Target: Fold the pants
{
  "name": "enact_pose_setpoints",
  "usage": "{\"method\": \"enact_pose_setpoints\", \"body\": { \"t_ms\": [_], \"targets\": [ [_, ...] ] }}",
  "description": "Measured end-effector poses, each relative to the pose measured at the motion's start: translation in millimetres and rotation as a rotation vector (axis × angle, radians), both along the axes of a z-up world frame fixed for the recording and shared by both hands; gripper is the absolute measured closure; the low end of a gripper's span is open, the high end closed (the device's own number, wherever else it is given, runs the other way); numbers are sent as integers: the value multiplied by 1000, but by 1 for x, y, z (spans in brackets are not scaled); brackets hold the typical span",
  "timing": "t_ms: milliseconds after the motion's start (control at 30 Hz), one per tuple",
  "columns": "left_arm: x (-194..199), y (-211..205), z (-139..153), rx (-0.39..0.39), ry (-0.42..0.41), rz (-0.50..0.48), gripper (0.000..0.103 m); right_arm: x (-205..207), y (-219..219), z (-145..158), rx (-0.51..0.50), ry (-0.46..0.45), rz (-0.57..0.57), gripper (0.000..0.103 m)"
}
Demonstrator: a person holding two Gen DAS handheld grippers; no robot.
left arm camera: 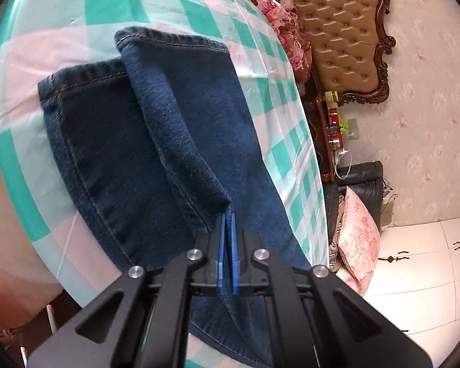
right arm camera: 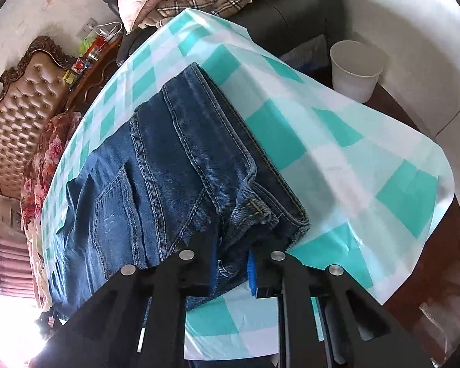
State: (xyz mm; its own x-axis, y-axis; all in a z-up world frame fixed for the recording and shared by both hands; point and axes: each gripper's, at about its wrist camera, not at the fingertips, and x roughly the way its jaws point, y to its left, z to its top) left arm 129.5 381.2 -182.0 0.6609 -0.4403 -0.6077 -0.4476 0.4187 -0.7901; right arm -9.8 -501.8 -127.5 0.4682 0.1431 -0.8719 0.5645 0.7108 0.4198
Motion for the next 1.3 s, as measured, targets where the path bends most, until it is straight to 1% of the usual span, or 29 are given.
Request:
{"method": "enact_pose_setpoints", "body": {
  "t_ms": [100,167,233,267,300,367,400,433,467,500,533,567,600,667,733,767,800,833,867,900,967,1000,1033,1067,1100,1133,1200,1233,1300],
  "targets": [
    [5,-1,6,5,5,-4,102,2,0,5,-1,-10,-2,91],
    [17,1,14,-16,6,-10,102,18,-2,17,6,-17,12,92],
    [44,1,39,-15,-5,-23,102,41,-4,35,22,-39,30,92],
    [60,-1,56,-3,-27,-40,102,58,-4,49,13,-58,49,92],
    [77,-3,77,9,-55,-52,103,81,-6,70,1,-95,67,92],
    [93,-4,108,12,-103,-43,102,105,-8,106,-15,-185,84,92],
    [96,-4,131,20,-145,-32,102,112,-9,131,-46,-234,75,92],
    [92,-7,143,29,-171,-28,102,111,-8,144,-70,-262,75,92],
    [81,-9,155,47,-204,-29,102,103,-7,157,-96,-292,75,92],
    [71,-8,158,60,-221,-33,102,95,-7,157,-98,-293,74,92],
    [53,-7,154,66,-233,-37,102,83,-8,149,-96,-272,71,92],
    [37,-4,145,50,-228,-41,102,72,-9,136,-95,-239,68,92],
    [20,-2,125,30,-201,-52,102,59,-10,118,-92,-201,65,92],
    [-6,0,88,23,-134,-59,102,38,-13,81,-69,-130,53,92],
    [-24,3,49,12,-64,-59,103,23,-13,47,-65,-64,48,92],
    [-30,4,30,-10,-28,-59,103,19,-14,32,-50,-33,44,93],
    [-33,4,19,-20,-13,-65,103,17,-12,21,-43,-13,41,93],
    [-36,3,9,-9,-1,-66,103,15,-11,12,-64,7,41,93],
    [-38,4,3,-1,5,-63,103,14,-10,8,-73,12,43,93],
    [-38,6,0,-10,6,-58,103,14,-9,6,-73,15,40,93],
    [-39,10,2,-28,-10,-49,103,13,-6,13,-84,10,39,93],
    [-42,11,10,-25,-29,-46,103,11,-4,22,-93,-6,40,93],
    [-45,11,18,-6,-50,-48,103,7,2,37,-118,-41,55,93],
    [-46,9,21,7,-56,-52,102,6,6,45,-145,-57,68,93],
    [-46,8,19,19,-47,-59,102,8,8,44,-172,-41,77,93],
    [-47,8,14,16,-30,-58,103,11,7,36,-178,-11,82,93],
    [-52,9,0,-24,-4,-36,103,12,3,19,-141,31,64,93],
    [-57,10,-2,-34,-11,-20,103,8,2,18,-141,25,63,93],
    [-63,9,2,-20,-37,-18,103,3,1,22,-133,3,55,93]
  ]
}}
